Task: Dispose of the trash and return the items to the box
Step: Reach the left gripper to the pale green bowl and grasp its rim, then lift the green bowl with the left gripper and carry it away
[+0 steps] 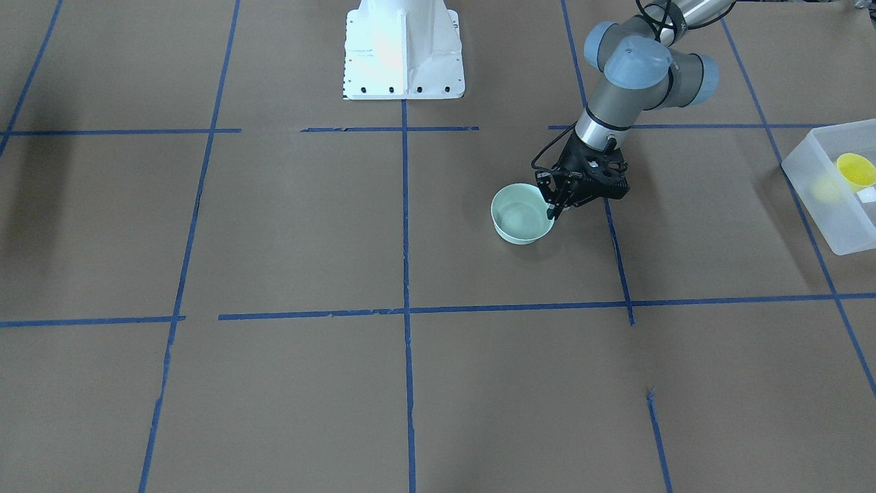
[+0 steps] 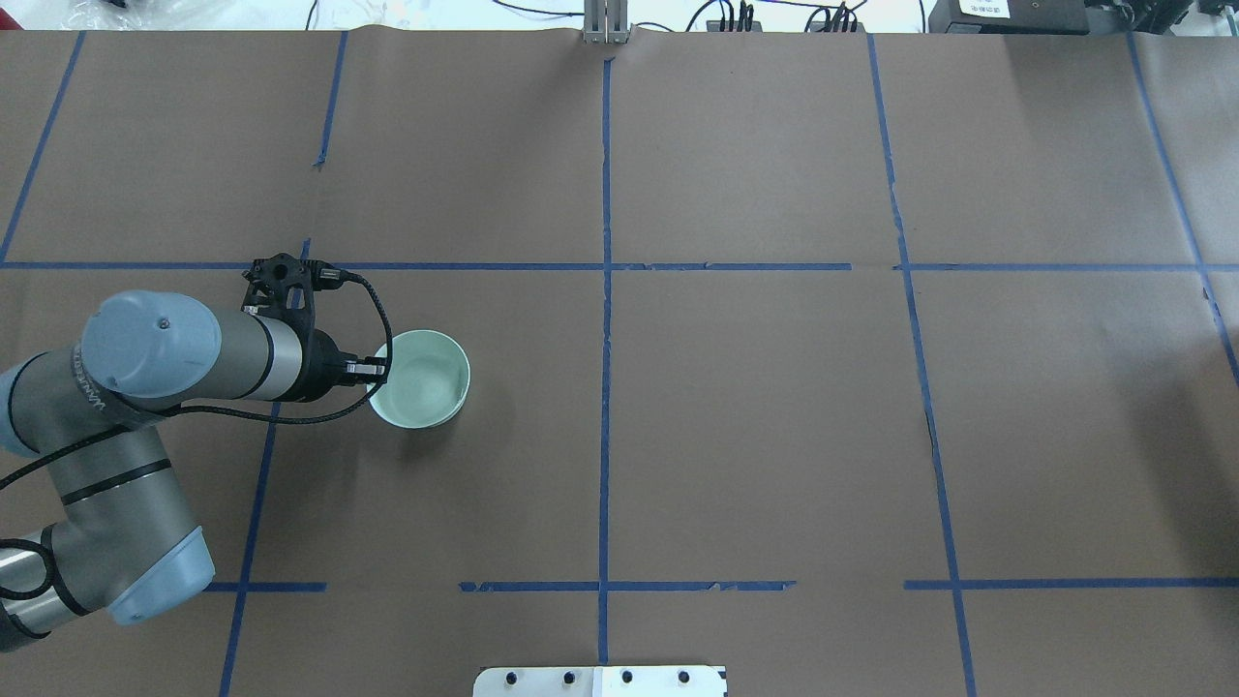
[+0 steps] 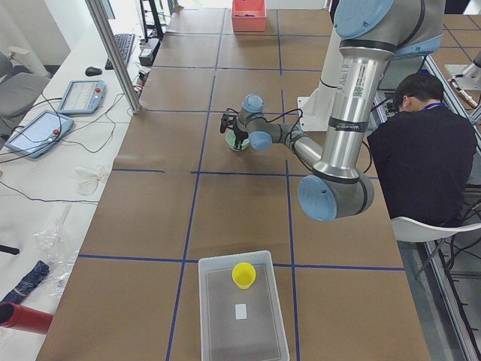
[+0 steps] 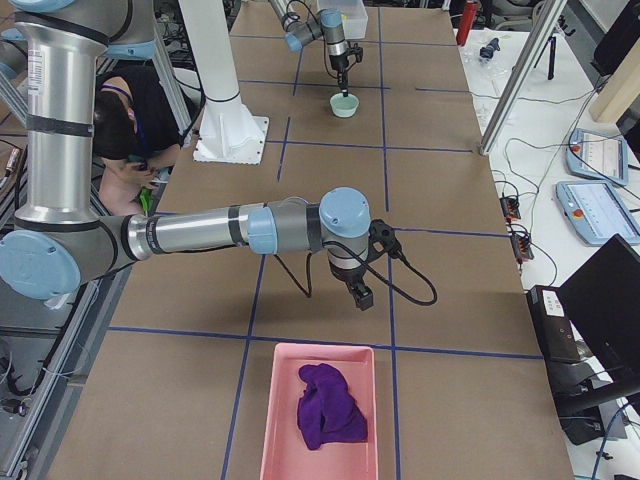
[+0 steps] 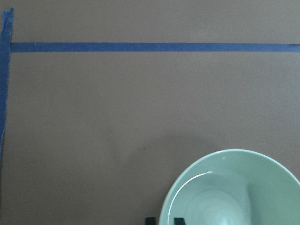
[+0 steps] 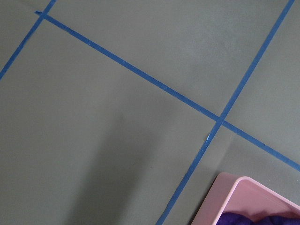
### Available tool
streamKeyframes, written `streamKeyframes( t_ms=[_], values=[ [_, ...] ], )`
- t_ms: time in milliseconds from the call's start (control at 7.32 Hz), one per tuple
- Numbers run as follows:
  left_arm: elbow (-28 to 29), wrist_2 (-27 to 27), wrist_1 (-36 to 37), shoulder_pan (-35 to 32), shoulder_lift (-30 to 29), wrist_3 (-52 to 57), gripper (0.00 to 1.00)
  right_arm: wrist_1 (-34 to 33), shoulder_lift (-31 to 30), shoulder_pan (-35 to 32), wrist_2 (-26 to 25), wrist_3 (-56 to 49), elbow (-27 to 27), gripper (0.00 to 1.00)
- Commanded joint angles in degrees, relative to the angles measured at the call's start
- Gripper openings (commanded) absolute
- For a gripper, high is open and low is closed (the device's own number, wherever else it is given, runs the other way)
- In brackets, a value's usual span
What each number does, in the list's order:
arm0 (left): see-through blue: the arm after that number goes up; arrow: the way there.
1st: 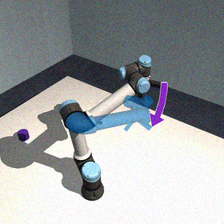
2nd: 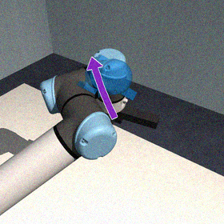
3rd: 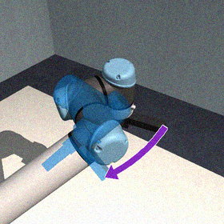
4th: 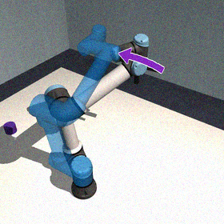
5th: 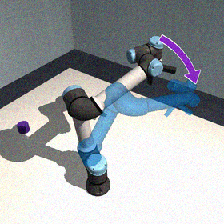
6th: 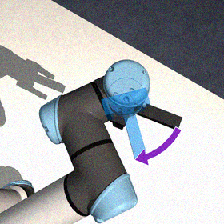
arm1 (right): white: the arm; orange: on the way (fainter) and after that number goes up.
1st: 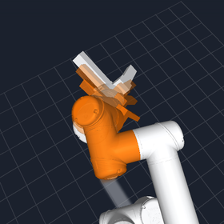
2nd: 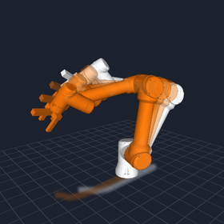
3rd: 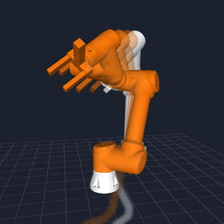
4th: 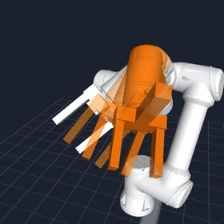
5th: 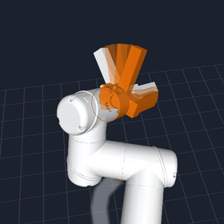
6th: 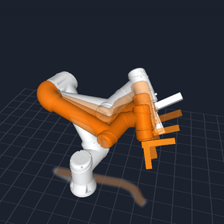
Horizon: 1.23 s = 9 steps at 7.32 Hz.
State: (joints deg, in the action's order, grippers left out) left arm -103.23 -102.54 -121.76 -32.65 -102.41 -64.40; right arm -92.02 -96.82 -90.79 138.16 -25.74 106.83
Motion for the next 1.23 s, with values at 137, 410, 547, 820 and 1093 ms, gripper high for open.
streamKeyframes(
  t_ms=[137,410,547,820,1093],
  values=[
    [-4.77,-3.17,1.09,-3.71,4.83,14.43,0.00,0.00,-0.13,0.00,0.00,-0.10,0.05,1.00],
    [-7.50,-11.16,1.09,-17.11,10.35,27.85,0.00,0.00,-0.13,0.00,0.00,-0.54,0.13,1.00],
    [-7.69,-14.50,1.09,-24.23,14.47,40.02,0.00,0.00,-0.48,0.00,0.00,-0.45,0.05,1.00],
    [-6.82,-17.68,1.09,-34.18,21.08,59.64,0.00,0.00,-0.74,0.00,0.00,-0.28,0.13,1.00],
    [-1.74,-23.21,1.09,-45.51,23.99,77.94,0.00,0.00,-0.83,0.00,0.00,-0.28,0.22,1.00]
  ],
)
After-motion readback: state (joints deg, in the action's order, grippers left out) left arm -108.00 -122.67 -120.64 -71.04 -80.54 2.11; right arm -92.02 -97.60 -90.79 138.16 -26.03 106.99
